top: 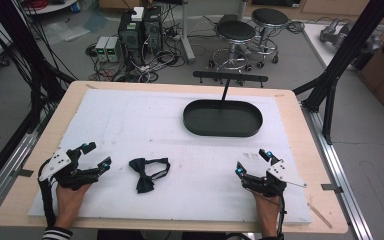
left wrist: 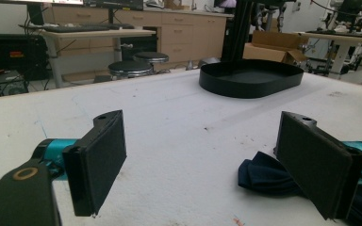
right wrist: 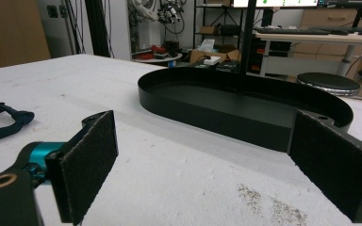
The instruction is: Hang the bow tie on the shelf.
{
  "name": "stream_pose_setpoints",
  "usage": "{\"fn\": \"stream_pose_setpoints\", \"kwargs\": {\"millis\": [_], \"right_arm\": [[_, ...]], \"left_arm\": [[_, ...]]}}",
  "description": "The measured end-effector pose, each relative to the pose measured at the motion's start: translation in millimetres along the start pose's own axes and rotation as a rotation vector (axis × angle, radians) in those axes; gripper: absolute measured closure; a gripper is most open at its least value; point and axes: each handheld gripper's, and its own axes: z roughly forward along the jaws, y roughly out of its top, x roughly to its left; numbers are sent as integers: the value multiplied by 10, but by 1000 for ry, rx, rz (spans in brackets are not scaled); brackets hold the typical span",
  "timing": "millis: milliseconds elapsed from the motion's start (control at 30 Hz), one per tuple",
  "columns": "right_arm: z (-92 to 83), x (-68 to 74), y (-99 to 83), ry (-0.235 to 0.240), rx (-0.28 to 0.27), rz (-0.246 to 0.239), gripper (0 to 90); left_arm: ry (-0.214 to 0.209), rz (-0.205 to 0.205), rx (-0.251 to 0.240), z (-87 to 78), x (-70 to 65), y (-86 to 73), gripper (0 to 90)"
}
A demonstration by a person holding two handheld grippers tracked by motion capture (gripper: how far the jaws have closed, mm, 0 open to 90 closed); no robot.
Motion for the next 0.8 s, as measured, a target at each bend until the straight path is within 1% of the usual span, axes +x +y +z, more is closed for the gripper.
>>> {"fn": "stream_pose_setpoints", "kwargs": {"millis": [133,233,300,367,533,600,633,667,700,733,800], "right_arm": [[-1,-8,0,-1,-3,7,82],[2,-6,0,0,-6,4,82],[0,-2,0,-2,-2,3,82],[0,-2,0,-2,-3,5,82],[0,-2,0,-1,-2,6,82],[3,-8,0,-1,-6,2,82],[2,-7,0,-1,-6,4,82],[0,-7,0,-1,-3,7,82],[0,-8,0,-2,-3,7,82],[0,-7,0,-1,-3,8,82],[0,-8,0,-2,-3,8,82]], "left_arm": [[7,-15,1,1,7,1,172],[13,-13,0,2,7,1,170],[28,-14,7,7,1,4,171],[29,-16,10,12,0,5,171],[25,-7,14,18,-8,8,169],[23,0,28,25,-8,14,166],[22,-8,38,37,-11,18,166],[22,-8,38,37,-11,18,166],[20,-8,57,43,-11,25,165],[8,-5,77,51,-20,36,164],[-5,-11,91,50,-28,62,164]]}}
